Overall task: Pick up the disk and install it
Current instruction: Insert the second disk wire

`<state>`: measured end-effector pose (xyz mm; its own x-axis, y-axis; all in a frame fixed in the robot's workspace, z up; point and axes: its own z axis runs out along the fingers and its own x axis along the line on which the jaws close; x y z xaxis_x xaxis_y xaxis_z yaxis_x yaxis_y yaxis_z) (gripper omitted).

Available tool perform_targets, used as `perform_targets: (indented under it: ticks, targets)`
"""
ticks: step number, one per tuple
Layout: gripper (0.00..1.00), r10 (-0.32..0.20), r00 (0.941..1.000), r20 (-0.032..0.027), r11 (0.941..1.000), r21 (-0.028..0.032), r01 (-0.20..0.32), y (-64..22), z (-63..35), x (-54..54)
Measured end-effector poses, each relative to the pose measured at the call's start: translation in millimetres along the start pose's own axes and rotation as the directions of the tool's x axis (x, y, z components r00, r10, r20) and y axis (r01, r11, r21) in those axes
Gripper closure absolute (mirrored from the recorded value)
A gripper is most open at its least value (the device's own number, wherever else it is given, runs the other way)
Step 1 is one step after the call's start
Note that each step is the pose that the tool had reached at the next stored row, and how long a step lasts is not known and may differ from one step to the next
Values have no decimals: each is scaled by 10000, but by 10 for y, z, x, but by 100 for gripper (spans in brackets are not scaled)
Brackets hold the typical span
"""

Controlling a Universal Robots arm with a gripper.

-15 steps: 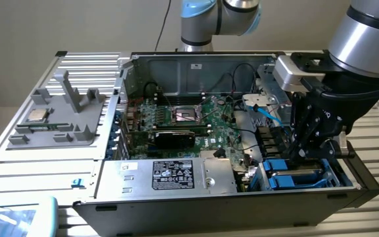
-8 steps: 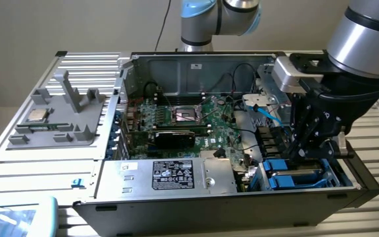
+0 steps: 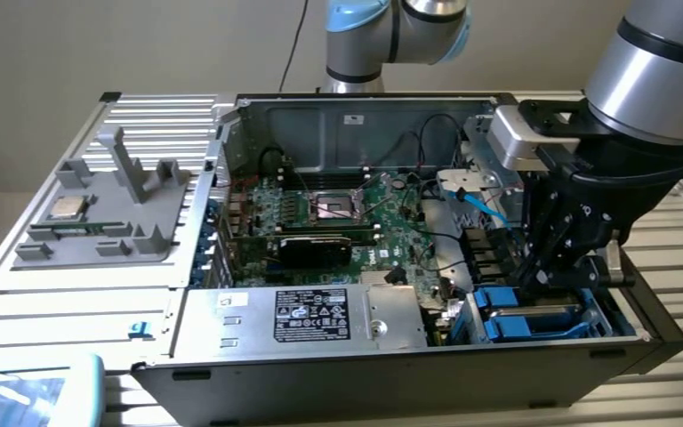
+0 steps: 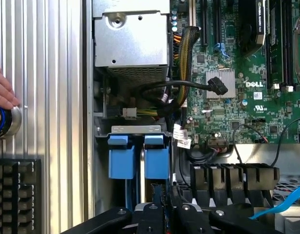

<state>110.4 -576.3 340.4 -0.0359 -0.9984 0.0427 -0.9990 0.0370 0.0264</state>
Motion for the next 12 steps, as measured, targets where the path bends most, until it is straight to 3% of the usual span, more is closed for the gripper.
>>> perform_targets:
  ticks: [12]
  targets:
    - [85, -2, 10000, 11, 10000, 0, 2, -17, 8, 6]
